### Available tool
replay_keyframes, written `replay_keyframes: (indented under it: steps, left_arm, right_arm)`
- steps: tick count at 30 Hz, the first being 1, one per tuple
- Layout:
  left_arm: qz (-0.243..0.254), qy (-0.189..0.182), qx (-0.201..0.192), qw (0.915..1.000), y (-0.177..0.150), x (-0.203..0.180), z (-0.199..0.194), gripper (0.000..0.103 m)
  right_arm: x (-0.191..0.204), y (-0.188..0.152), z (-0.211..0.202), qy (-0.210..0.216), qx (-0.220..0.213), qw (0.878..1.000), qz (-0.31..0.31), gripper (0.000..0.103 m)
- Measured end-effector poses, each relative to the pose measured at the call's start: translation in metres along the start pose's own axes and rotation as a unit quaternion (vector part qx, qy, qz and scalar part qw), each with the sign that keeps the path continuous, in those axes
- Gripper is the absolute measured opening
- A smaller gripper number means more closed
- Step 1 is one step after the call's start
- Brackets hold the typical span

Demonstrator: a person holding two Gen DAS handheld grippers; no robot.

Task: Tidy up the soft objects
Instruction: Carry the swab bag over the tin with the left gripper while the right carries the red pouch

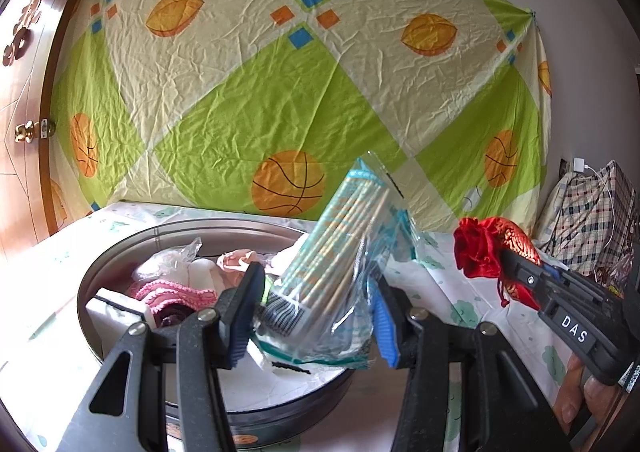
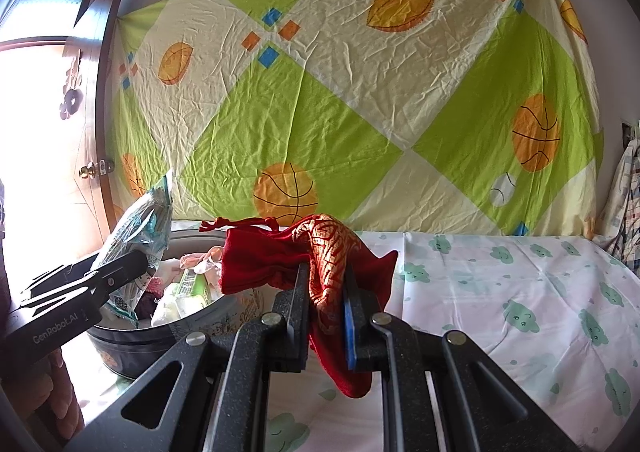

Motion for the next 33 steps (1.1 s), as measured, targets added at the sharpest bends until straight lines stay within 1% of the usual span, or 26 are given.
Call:
replay_keyframes:
  steps: [13, 33]
  left_arm:
    - [-0.010, 0.006, -0.003, 0.9999, 0.002, 0.011, -0.002, 0.050]
    - [-0.024, 0.010, 0.002, 0.9997, 0.004, 0.034, 0.001, 0.050]
  right_arm:
    - [0.015, 0.000, 0.004, 0.013, -0.002, 1.000, -0.007, 0.014]
    - [0.041, 0.000, 0.016, 0.036, 0.002, 0.999, -0.017, 0.014]
Point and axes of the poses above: each gripper's, at about its wrist camera, not at the fingertips, and z roughly the way its jaws point, x to its left, y to its top, the point moved 5 cm from there along z, roughly the way its jaws point, and after that the axes turned 11 degrees about y, right-handed, at the moved point
